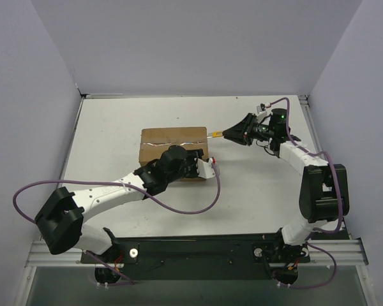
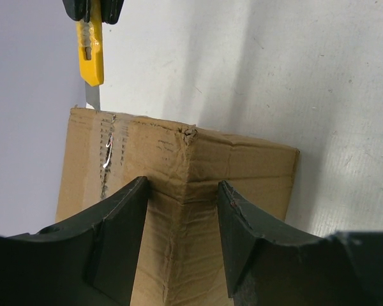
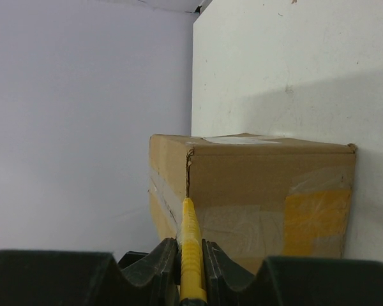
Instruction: Unpack the express box
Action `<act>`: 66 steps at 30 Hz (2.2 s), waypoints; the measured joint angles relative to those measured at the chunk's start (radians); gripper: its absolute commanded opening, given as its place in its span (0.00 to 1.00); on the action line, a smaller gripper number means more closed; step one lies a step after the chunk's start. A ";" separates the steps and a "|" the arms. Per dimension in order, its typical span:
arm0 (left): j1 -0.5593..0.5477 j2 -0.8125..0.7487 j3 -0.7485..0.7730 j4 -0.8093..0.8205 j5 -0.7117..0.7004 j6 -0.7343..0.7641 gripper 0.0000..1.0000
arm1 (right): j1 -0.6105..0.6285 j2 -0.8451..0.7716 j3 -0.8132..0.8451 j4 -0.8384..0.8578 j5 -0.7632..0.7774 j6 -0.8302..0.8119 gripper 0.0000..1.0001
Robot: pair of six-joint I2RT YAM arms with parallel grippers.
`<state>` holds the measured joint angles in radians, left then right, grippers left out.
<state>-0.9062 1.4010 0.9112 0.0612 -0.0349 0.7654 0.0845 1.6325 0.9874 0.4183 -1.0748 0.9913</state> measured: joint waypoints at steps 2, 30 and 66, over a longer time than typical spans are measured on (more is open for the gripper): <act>0.000 0.000 0.000 0.002 -0.002 0.001 0.56 | 0.000 0.000 0.002 -0.003 -0.002 0.001 0.00; 0.031 0.032 0.002 0.058 -0.028 -0.037 0.55 | -0.003 0.000 0.021 -0.116 -0.049 -0.023 0.00; 0.045 0.100 0.071 0.057 -0.040 -0.137 0.54 | 0.004 -0.005 0.068 -0.207 -0.013 -0.105 0.00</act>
<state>-0.8608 1.5005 0.9817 0.1181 -0.0746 0.6289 0.0887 1.6276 1.0550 0.2115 -1.0874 0.8867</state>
